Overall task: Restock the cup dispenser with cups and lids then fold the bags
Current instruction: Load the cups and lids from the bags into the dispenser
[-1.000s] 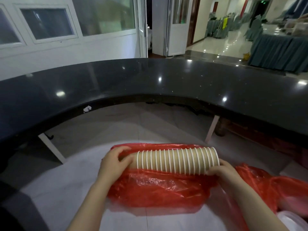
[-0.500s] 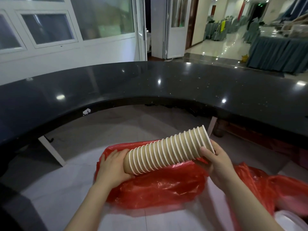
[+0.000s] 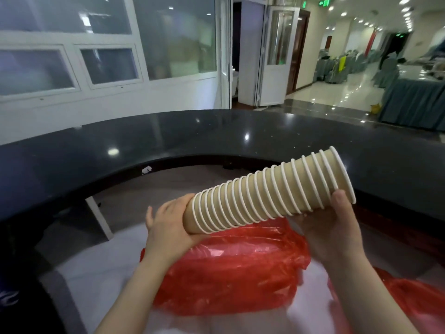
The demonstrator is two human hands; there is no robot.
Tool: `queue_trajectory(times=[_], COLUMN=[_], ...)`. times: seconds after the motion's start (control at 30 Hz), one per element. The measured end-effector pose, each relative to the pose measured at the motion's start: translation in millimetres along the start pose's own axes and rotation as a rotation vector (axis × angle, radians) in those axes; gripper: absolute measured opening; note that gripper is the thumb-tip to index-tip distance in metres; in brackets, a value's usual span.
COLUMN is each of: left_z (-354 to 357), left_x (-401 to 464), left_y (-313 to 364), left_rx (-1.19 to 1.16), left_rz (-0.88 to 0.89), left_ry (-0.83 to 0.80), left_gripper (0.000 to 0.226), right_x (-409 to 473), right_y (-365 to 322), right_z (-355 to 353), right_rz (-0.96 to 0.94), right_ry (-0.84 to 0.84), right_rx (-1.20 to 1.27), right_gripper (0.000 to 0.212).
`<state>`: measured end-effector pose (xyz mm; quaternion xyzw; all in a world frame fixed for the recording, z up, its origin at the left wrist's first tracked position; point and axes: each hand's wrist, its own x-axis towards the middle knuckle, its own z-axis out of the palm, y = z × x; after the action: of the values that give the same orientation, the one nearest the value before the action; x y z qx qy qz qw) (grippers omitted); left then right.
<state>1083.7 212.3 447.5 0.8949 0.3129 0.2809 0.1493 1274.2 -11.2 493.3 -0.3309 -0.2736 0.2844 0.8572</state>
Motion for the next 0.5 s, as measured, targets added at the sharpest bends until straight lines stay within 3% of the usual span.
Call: queue_trajectory(times=[0.13, 0.27, 0.43, 0.5], left_z=[-18, -32, -50, -59], left_x=[-21, -57, -119, -145], left_y=[9, 19, 37, 45], left_rx=[-0.075, -0.129, -0.106, -0.127], left_rz=[-0.126, -0.231, -0.383, -0.436], left_ry=[0.114, 0.290, 0.357, 0.380], left_gripper=[0.089, 0.096, 0.099, 0.102], right_x=[-6, -20, -53, -68], right_y=[-8, -10, -14, -14], right_z=[17, 18, 23, 25], right_rz=[0.010, 0.039, 0.164, 0.224], right_ry=[-0.022, -0.042, -0.035, -0.008], right_rx=[0.039, 0.108, 0.180, 0.236], right_gripper=[0.098, 0.076, 0.091, 0.086])
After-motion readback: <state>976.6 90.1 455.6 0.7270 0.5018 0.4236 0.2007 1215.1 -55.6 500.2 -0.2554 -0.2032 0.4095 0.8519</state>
